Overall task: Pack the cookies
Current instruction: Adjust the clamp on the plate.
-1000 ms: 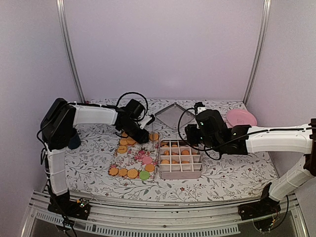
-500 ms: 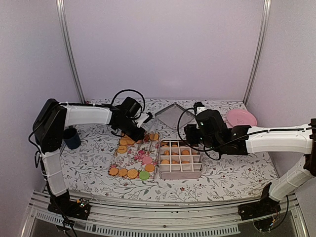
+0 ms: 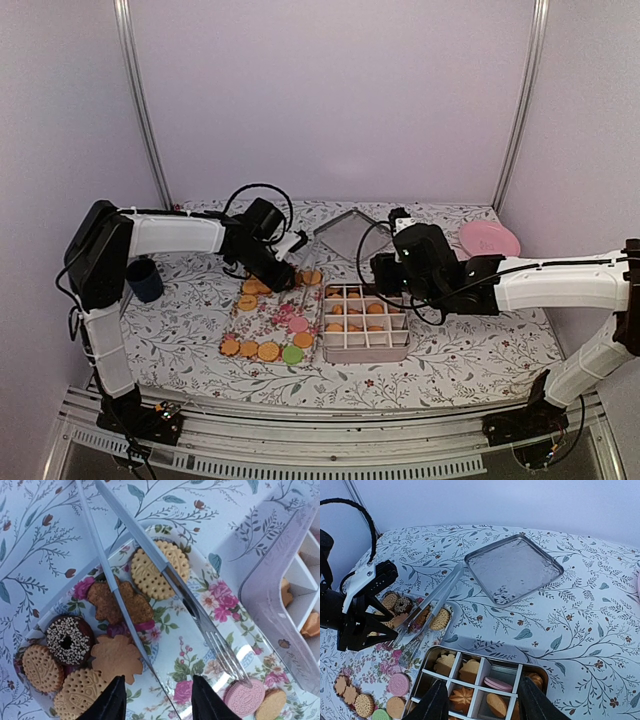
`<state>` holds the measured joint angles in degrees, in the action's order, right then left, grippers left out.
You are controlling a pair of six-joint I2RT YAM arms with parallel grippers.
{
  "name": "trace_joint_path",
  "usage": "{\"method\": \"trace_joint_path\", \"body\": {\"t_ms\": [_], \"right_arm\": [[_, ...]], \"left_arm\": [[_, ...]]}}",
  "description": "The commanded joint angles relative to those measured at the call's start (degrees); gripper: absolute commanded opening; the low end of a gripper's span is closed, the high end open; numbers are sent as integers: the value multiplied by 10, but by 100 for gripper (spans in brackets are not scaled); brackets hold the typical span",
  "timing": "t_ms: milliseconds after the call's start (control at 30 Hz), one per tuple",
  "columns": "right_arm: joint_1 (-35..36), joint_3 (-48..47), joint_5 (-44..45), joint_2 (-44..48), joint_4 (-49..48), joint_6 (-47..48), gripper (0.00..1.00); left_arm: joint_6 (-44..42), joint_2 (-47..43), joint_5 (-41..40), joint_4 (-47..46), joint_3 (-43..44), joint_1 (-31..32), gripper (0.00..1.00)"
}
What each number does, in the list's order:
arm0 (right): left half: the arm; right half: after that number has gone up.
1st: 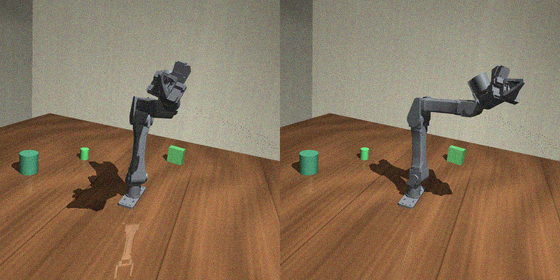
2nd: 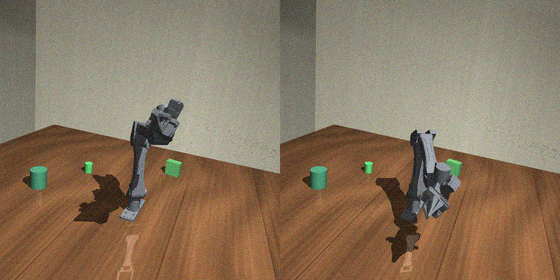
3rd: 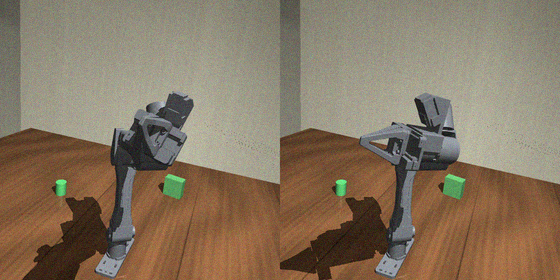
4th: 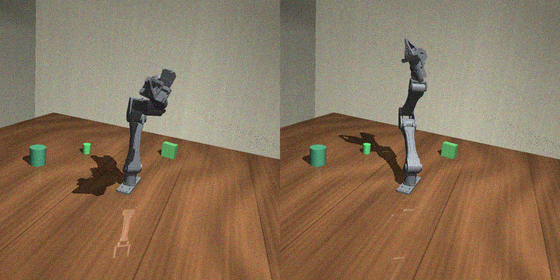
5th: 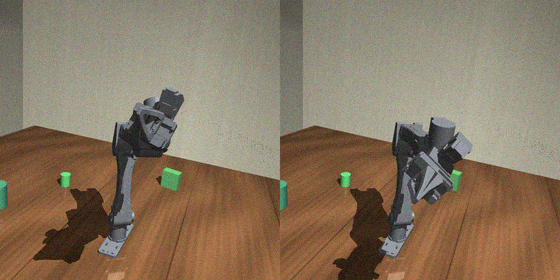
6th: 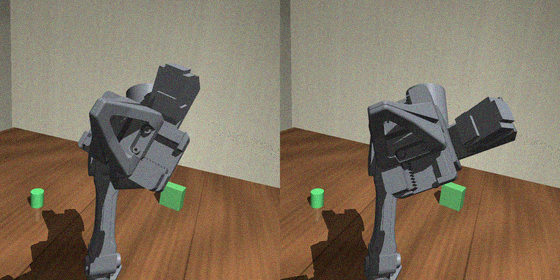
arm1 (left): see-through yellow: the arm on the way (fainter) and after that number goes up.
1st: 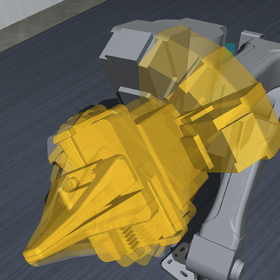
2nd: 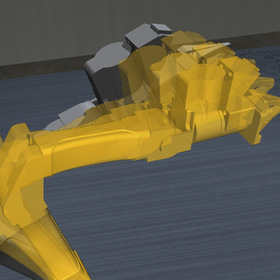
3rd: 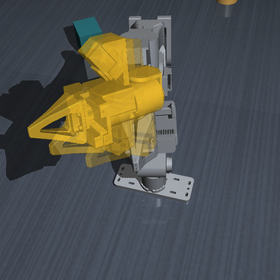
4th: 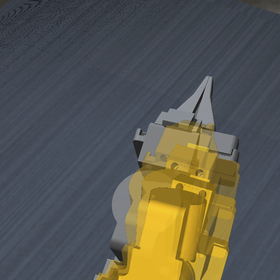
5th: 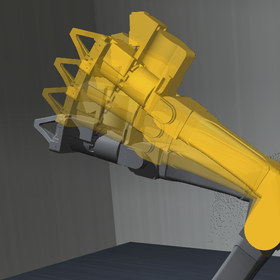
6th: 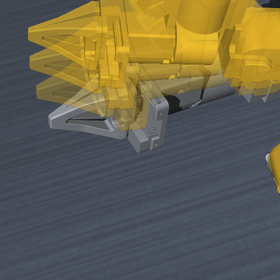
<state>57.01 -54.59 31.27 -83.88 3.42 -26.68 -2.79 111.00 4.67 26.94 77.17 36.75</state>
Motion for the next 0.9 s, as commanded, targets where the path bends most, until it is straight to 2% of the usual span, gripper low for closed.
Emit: {"method": "trace_joint_path", "body": {"t_ms": [0, 300, 567, 867], "right_arm": [[5, -18, 10, -11, -11, 10, 49], [8, -24, 15, -11, -10, 19, 50], [10, -18, 17, -7, -13, 17, 49], [11, -9, 17, -7, -22, 15, 49]], "left_arm": [[3, -25, 12, 2, -7, 2, 47], [-2, -2, 1, -2, -18, 2, 42], [-5, 11, 9, 1, -10, 2, 20], [-6, 32, 7, 2, -14, 3, 20]]}}
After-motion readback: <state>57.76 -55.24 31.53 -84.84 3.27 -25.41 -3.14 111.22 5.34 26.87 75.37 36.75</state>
